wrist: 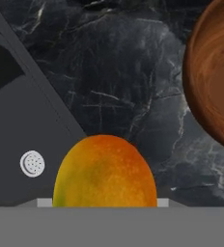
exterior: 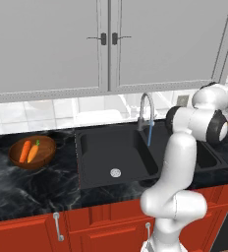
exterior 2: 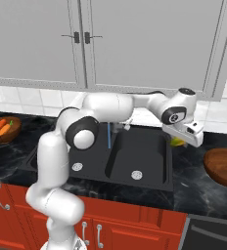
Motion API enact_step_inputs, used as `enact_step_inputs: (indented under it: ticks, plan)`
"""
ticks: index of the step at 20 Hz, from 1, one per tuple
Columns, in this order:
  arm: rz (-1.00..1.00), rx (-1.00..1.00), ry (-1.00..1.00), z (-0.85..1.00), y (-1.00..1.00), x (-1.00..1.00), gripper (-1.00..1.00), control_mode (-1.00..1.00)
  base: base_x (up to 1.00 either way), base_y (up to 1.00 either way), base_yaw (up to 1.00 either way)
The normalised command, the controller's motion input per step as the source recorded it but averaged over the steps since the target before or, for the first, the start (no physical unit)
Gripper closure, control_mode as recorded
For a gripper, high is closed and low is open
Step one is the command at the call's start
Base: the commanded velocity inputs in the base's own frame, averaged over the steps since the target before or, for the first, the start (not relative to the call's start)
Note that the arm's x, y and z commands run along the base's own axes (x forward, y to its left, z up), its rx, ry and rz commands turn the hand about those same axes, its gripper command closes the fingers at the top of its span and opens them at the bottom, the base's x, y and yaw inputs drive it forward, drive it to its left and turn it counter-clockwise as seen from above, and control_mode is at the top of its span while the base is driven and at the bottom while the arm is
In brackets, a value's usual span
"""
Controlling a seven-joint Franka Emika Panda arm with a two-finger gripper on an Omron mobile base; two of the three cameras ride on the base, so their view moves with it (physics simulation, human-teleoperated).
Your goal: Pick the carrots from the sink and place them in one bowl. Place the mango in the other bowl. Then turn off the sink faucet.
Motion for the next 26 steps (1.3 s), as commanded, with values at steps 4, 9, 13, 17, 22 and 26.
enact_step_inputs:
  ticks: [4, 9, 13, 17, 22, 26]
  plan:
    - [-0.01, 0.00, -0.01, -0.01, -0.25, 0.08, 1.00, -1.00, 0.00, 0.00, 0.00]
    - [-0.01, 0.00, 0.00, 0.00, -0.40, 0.00, 1.00, -1.00, 0.00, 0.00, 0.00]
    - [-0.02, 0.00, 0.00, 0.00, -0.36, 0.00, 1.00, -1.00, 0.00, 0.00, 0.00]
    - [-0.03, 0.00, 0.00, -0.01, -0.43, 0.00, 1.00, -1.00, 0.00, 0.00, 0.00]
    - [-0.02, 0.00, 0.00, -0.01, -0.48, -0.01, 1.00, -1.00, 0.00, 0.00, 0.00]
    - [-0.03, 0.00, 0.00, -0.02, -0.53, -0.07, 1.00, -1.00, 0.00, 0.00, 0.00]
